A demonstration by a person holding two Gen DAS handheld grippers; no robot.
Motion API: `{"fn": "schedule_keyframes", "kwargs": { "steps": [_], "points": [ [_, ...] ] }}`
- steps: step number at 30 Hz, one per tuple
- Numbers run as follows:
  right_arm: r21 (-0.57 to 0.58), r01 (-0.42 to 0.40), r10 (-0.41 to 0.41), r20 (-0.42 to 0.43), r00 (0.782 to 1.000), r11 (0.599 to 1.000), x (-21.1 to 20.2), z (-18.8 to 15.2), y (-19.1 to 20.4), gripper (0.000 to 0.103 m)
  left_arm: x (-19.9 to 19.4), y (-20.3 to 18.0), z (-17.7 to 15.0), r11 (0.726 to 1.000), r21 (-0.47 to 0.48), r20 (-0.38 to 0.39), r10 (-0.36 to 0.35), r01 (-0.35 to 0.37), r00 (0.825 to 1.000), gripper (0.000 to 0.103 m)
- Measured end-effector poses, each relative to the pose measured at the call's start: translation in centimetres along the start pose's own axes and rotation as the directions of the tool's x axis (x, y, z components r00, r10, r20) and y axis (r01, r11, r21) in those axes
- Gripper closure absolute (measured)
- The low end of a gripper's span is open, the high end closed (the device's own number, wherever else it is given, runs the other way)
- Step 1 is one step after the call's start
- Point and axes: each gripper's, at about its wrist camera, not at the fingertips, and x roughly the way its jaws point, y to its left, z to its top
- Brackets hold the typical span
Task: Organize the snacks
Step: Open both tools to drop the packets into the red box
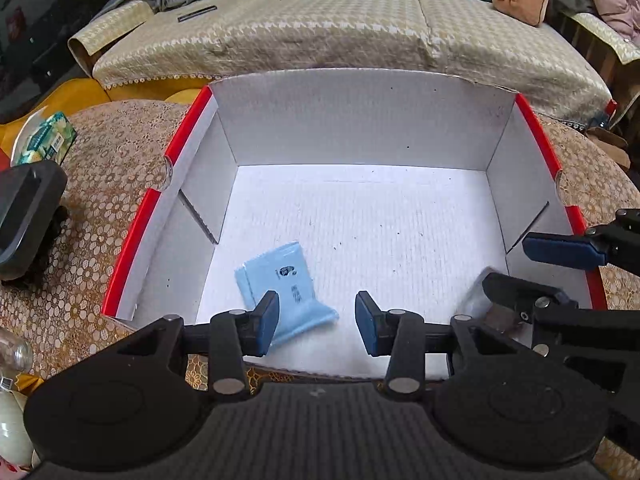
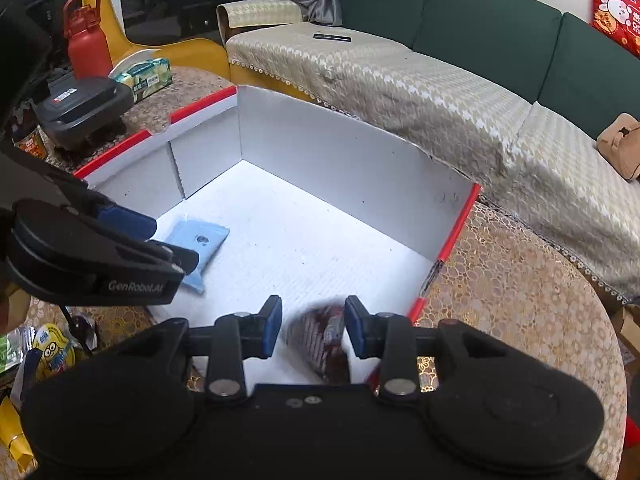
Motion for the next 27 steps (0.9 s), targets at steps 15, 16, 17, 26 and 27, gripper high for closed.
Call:
{"fn": "schedule_keyframes", "kwargs": {
  "steps": [15, 16, 17, 26, 27],
  "points": [
    [0.04, -0.017, 0.014, 0.07, 0.997, 0.999, -4.3, 0.3, -0.1, 0.068, -6.1, 1.4, -0.4, 0.997, -0.069, 0.096, -0.029, 0.035, 0.995, 0.044],
    [0.044, -0.019, 0.015, 0.078, 0.997, 0.999, -4.8, 0.3, -0.1, 0.068, -6.7, 1.5, -0.5, 0.997, -0.072, 0.106, -0.031, 0.039, 0.994, 0.042],
    [0.05, -0.019, 0.015, 0.086, 0.996, 0.999, -5.3, 0.2, -0.2, 0.068, -7.3, 1.6, -0.7, 0.996, -0.076, 0.116, -0.033, 0.042, 0.993, 0.042],
    [0.073, -0.053, 0.042, 0.151, 0.988, 0.996, -10.1, -0.8, 0.4, 0.065, -13.1, 2.0, -3.0, 0.993, -0.086, 0.201, -0.059, 0.078, 0.978, 0.034],
    [0.073, -0.057, 0.045, 0.16, 0.986, 0.996, -10.7, -1.1, 0.5, 0.064, -13.7, 2.1, -3.3, 0.993, -0.085, 0.209, -0.063, 0.082, 0.976, 0.034]
  ]
}}
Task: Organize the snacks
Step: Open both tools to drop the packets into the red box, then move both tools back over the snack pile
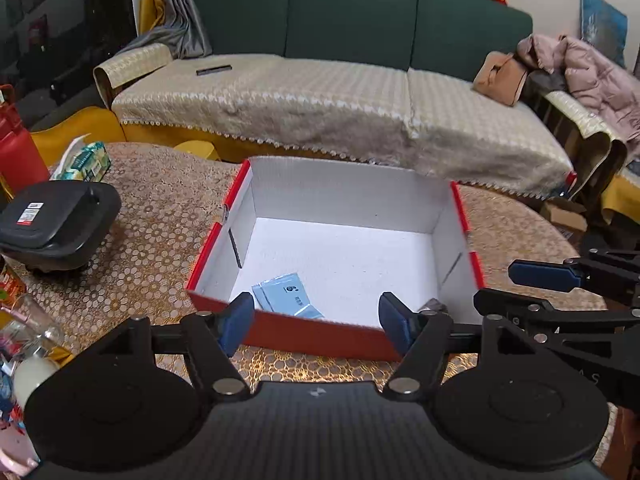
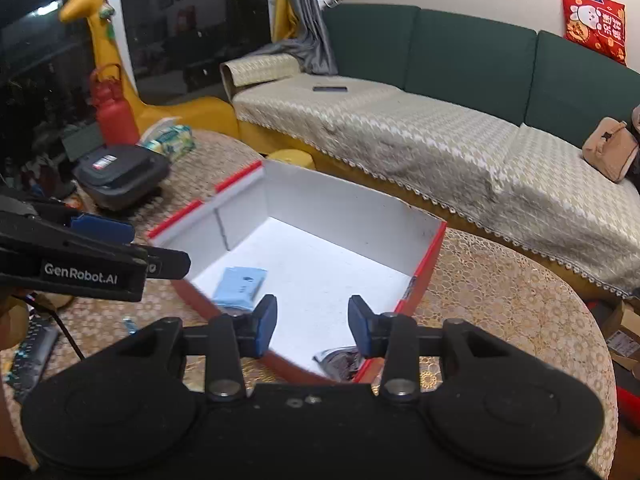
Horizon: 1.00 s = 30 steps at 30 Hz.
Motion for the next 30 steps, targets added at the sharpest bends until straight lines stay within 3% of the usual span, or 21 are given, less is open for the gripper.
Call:
{"fn": "schedule_keyframes", "kwargs": {
  "steps": [9, 17, 25, 26, 28, 29, 30],
  "points": [
    [-0.015, -0.062, 0.062, 0.058, 0.996, 0.998, -4.7, -1.7, 2.5, 0.055, -5.4, 1.2, -3.3, 1.0, -0.019, 0.054, -0.016, 0.017, 0.998, 0.027],
    [-0.011, -0.107, 0.108, 0.071, 0.992, 0.994, -7.1, -3.9, 4.6, 0.053, -9.3, 4.0, -7.3, 0.997, -0.079, 0.089, 0.011, -0.004, 0.996, 0.019],
    [0.018, -0.145, 0.144, 0.04, 0.989, 0.989, -7.8, -7.1, 6.5, 0.051, -10.3, 6.8, -13.7, 0.99, -0.135, 0.04, 0.049, -0.043, 0.998, 0.014],
    [0.02, -0.145, 0.145, 0.031, 0.989, 0.989, -7.8, -7.6, 6.8, 0.049, -10.2, 7.1, -14.5, 0.989, -0.141, 0.026, 0.051, -0.047, 0.998, 0.014],
    [0.028, -0.15, 0.15, 0.016, 0.989, 0.988, -7.7, -8.6, 7.2, 0.03, -9.7, 7.7, -15.9, 0.988, -0.152, -0.004, 0.041, -0.041, 0.999, 0.014],
    [0.034, -0.152, 0.151, 0.018, 0.988, 0.988, -7.6, -9.0, 7.4, 0.0, -9.5, 7.8, -16.7, 0.987, -0.154, -0.013, 0.038, -0.04, 0.999, 0.014],
    [0.042, -0.159, 0.158, 0.024, 0.987, 0.986, -7.6, -9.6, 7.5, 0.0, -9.3, 8.0, -17.3, 0.987, -0.156, -0.022, 0.036, -0.039, 0.999, 0.014]
  ]
}}
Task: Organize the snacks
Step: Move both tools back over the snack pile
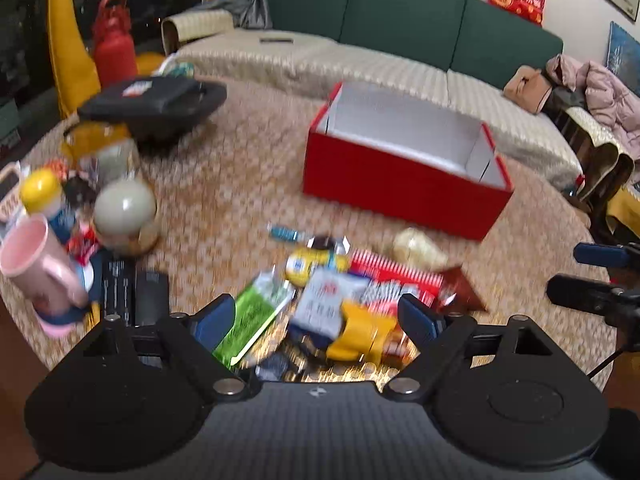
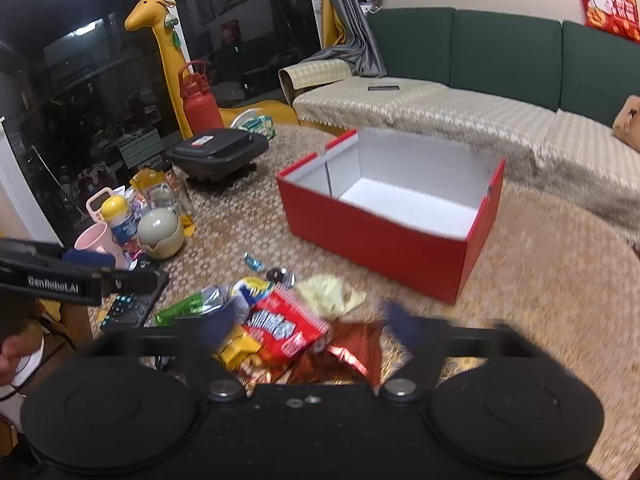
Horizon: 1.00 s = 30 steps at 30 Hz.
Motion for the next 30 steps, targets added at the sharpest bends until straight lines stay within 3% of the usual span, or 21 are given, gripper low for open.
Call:
{"fn": "schedule_keyframes", "kwargs": {
  "steps": [3, 14, 24, 30],
  "points": [
    [0.017, 0.013, -0.012, -0.049, 0.999, 1.0, 1.2, -1.1, 0.1, 0.0, 1.1, 0.7, -1.4, 1.0, 0.013, -0.039, -0.027, 0.028, 0.999, 0.014],
    [0.005, 0.054, -0.052, -0.171, 0.984, 0.999, 4.8, -3.9, -1.3, 0.0, 5.3, 0.5, -3.9, 0.968, 0.23, -0.113, -0.074, 0.099, 0.991, 0.014],
    [-0.009, 0.075, -0.075, -0.197, 0.977, 0.997, 7.7, -3.8, -2.4, 0.002, 8.4, 1.2, -3.9, 0.962, 0.247, -0.163, -0.077, 0.116, 0.984, 0.014],
    [-0.077, 0.077, -0.092, -0.221, 0.971, 0.994, 10.0, -3.2, -2.1, 0.003, 9.5, 1.4, -4.1, 0.961, 0.25, -0.179, -0.074, 0.118, 0.981, 0.016]
  ]
}}
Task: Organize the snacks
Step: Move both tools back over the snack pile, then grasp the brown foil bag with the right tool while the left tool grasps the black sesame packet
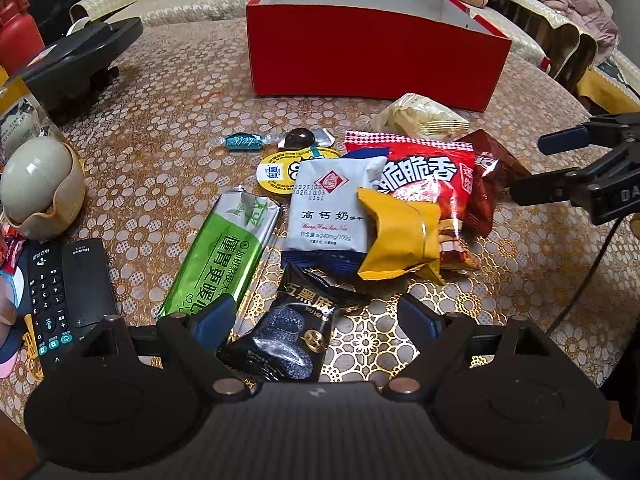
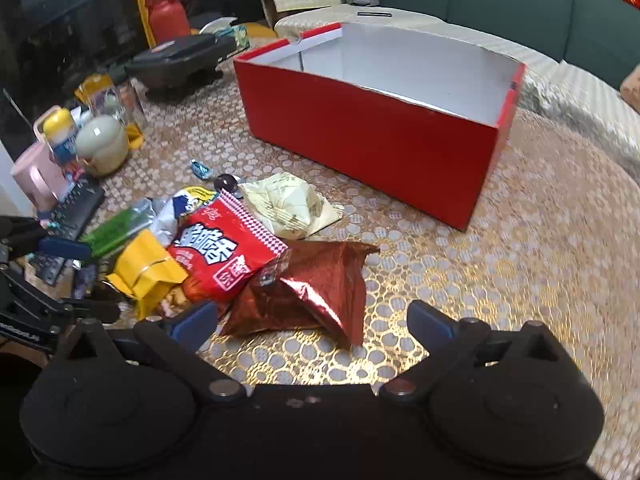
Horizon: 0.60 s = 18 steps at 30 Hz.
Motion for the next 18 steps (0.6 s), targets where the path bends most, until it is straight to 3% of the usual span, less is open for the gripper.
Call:
{"fn": "schedule_keyframes", "kwargs": {
  "steps": [4, 8, 18],
  "points": [
    [-0.052, 0.01, -0.011, -0.027, 1.0, 0.999, 1.5, 0.4, 0.7, 0.003, 0.2, 0.1, 0.0, 1.0, 0.006, 0.008, -0.001, 0.001, 1.0, 0.019],
    [-0.093, 0.023, -0.029, -0.06, 0.998, 0.995, 2.8, 0.4, 1.4, 0.004, 0.4, -0.2, 0.0, 1.0, 0.026, 0.001, -0.005, 0.005, 1.0, 0.037],
    [-0.16, 0.05, -0.065, -0.089, 0.994, 0.986, 5.1, 0.7, 2.5, 0.008, 1.1, -0.4, -0.4, 1.0, 0.024, -0.022, 0.005, -0.005, 1.0, 0.051]
  ]
}}
